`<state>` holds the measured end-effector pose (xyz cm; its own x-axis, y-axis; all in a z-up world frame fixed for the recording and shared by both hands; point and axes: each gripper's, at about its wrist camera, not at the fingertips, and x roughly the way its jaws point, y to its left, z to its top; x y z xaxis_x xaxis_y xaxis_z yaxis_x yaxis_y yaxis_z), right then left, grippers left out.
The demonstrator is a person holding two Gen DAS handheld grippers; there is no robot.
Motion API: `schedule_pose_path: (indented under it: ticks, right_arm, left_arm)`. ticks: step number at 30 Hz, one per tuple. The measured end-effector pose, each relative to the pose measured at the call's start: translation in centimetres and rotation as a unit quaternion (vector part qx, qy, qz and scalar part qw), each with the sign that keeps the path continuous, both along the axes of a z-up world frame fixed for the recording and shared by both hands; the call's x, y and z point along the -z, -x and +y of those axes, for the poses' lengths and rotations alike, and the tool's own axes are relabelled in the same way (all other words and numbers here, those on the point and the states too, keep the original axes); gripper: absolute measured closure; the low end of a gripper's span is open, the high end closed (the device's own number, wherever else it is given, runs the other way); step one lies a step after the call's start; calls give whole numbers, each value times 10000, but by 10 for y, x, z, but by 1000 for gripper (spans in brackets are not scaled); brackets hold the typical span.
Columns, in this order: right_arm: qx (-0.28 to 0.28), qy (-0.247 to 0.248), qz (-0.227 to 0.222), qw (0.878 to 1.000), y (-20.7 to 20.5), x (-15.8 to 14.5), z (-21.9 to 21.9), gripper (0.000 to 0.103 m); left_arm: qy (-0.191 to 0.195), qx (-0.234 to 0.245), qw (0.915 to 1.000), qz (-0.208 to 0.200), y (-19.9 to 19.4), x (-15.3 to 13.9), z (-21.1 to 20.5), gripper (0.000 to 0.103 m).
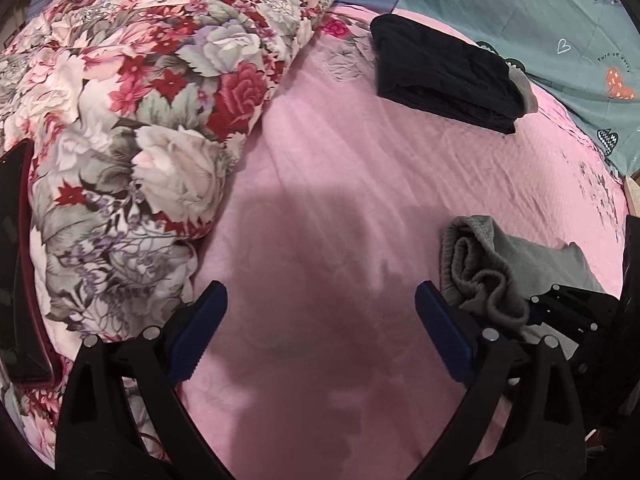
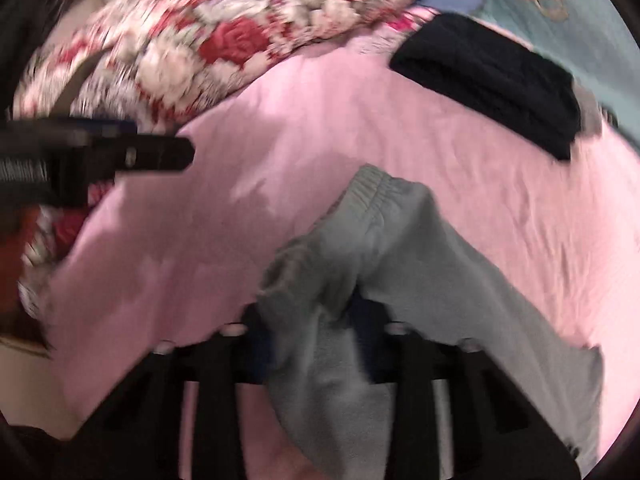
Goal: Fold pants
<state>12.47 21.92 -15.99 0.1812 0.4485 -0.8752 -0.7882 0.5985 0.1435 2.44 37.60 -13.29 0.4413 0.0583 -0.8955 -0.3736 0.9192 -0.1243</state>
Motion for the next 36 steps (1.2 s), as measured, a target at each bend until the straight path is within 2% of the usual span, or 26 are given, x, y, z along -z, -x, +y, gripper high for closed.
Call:
schedule_pose_path:
  ticks: [3,5,7,8,10,11,13,15,17,18,21,25,26,28,33,36]
  right_arm:
    - [425,-455,407,9972,-10,-13,-22,90]
    - [568,-671,442,9951,-9,-23,-35,90]
    - [549,-873,407,9938,-4,-36,-46,91]
    - [564,-942,364,9933,-1,-41,-52,91]
    - [532,-1044,240,9928,4,-50,-60,91]
    - [545,-1028,124,9931,8,-54,-66,91]
    - [572,-1056,43,9927,11,-57,-78,91]
    - [670,-1136,26,9913,12,-60,-94,91]
    - [776,-1257,18,9890,15,-65,-111,91]
    - [850,-1339,-18,9873,17,-69,-122,91]
    - [1085,-1609,-144,9809,23,-84,-154,91]
    - [1590,-1907,-255,9683,27,-99,-205,91]
    - [1769,-2001,-242,9634,27,-101,-220,91]
    - [2174,-2198,-217,9508,27,-105,-255,91]
    - [2982,-2379,-259,9240,37,-104,-335,91]
    - [3434,-2418,-165,9074,42,-92,-382,91]
  left_arm:
    - [307,4,9995,-60,-7,0,0,6]
    - [775,20,9969,-113,-11,1,0,6]
    - [1473,91,9889,-179,-18,3,-4,6]
    - [1902,164,9814,-191,-23,6,-8,5]
    - [2905,399,9560,-50,-36,17,-22,4]
    - [3202,403,9465,27,-41,21,-29,3]
    - [3604,306,9322,146,-47,28,-38,2]
    - [4041,385,9138,128,-53,28,-51,2]
    - [4393,719,8955,-10,-59,19,-72,4]
    - [4459,971,8898,-95,-62,10,-86,4]
    - [4381,1581,8846,-249,-72,-16,-131,7]
    - [4353,2079,8754,-312,-86,-37,-188,24]
    - [4326,2216,8733,-329,-90,-42,-204,31]
    - [4263,2524,8680,-333,-95,-52,-239,36]
    - [4136,3177,8531,-154,-107,-58,-329,39]
    - [4033,3422,8487,20,-111,-51,-375,40]
